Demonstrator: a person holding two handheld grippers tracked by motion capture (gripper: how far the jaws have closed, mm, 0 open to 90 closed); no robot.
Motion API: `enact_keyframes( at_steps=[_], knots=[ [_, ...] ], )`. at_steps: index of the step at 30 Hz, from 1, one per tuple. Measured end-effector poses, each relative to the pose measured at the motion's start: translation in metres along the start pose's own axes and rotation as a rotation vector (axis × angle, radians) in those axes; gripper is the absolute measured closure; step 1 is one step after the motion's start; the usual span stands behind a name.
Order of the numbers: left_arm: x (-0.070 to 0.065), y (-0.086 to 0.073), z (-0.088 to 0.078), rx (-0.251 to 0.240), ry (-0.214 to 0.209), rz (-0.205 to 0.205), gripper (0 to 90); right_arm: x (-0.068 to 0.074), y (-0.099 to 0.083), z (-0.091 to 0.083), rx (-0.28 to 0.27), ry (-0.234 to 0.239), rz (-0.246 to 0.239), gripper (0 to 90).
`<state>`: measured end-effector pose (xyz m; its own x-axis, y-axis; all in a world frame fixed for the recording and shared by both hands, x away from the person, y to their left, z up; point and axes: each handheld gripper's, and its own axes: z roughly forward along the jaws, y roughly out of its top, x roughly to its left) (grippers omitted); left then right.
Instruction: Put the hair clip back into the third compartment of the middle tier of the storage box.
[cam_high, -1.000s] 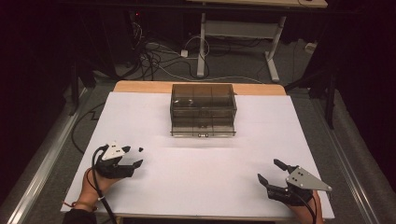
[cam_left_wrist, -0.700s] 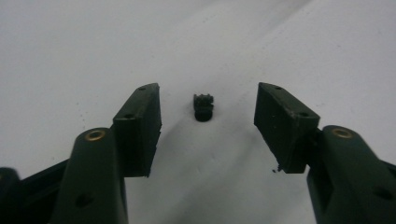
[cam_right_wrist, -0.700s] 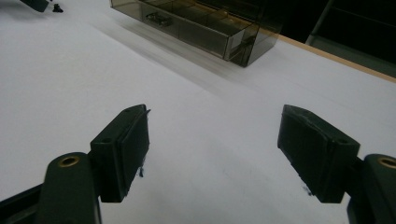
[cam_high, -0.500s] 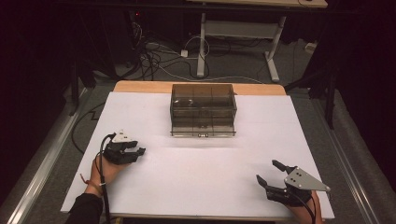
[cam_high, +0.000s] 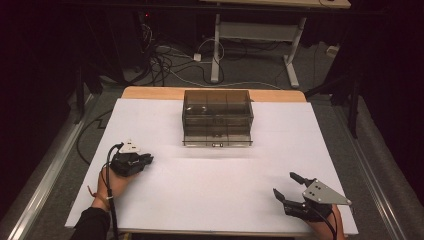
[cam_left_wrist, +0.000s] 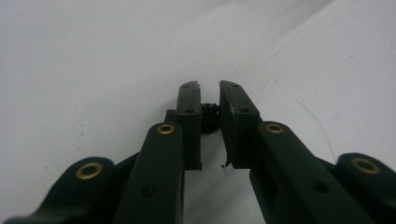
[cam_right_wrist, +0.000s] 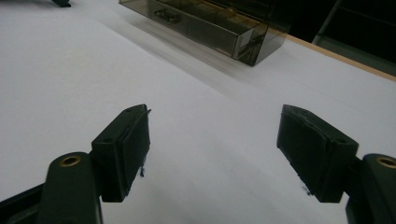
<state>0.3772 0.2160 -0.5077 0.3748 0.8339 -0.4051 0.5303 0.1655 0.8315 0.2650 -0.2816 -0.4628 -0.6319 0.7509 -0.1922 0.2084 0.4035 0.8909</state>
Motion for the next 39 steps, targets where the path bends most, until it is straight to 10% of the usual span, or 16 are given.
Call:
enact_keyframes(
  at_steps=[39],
  knots=[
    [-0.050, -0.001, -0.015, -0.128, -0.122, 0.061, 76.9, -0.001, -0.001, -0.002, -0.006, -0.015, -0.004, 25.3]
  ],
)
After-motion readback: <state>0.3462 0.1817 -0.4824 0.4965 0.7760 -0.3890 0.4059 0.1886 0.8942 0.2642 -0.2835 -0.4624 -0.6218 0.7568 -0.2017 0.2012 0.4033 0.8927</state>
